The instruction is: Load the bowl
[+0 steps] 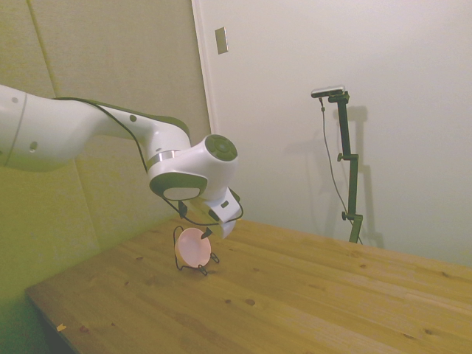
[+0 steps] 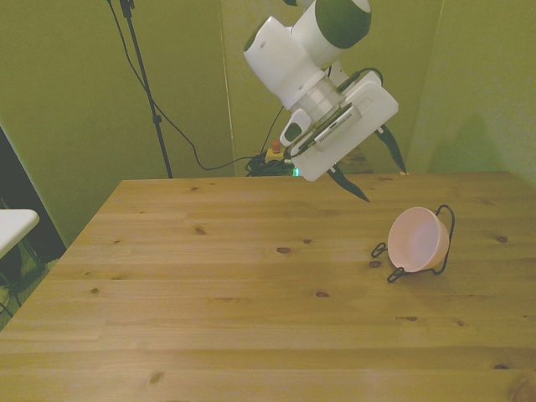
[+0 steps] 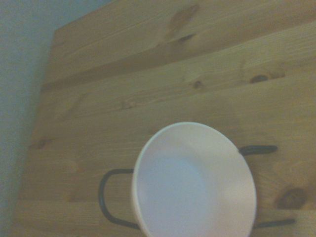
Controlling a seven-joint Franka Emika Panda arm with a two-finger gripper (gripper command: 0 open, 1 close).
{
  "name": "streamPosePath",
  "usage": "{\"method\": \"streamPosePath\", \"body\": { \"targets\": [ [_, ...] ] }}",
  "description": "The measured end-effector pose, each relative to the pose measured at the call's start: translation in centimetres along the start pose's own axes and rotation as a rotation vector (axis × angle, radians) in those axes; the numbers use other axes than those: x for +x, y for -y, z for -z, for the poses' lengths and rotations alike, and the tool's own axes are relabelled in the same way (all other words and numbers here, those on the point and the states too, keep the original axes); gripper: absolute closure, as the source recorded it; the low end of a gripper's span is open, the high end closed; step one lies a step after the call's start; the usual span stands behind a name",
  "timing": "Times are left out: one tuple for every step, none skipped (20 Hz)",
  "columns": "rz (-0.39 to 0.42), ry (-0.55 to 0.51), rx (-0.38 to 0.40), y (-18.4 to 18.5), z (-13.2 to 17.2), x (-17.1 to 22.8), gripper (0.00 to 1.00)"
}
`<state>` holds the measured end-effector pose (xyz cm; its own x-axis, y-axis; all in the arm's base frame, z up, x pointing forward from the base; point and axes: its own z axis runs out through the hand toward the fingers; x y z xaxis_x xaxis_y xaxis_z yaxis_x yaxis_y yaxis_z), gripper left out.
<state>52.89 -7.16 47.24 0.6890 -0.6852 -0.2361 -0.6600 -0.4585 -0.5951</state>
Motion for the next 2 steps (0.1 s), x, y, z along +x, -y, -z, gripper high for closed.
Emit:
{"method": "streamPosePath", "body": {
  "targets": [
    [-0.011,-0.030,-0.012,-0.47,0.28,-0.60,0.00],
    [-0.020,-0.055,-0.022,-1.04,0.43,-1.18,0.00]
  ]
}}
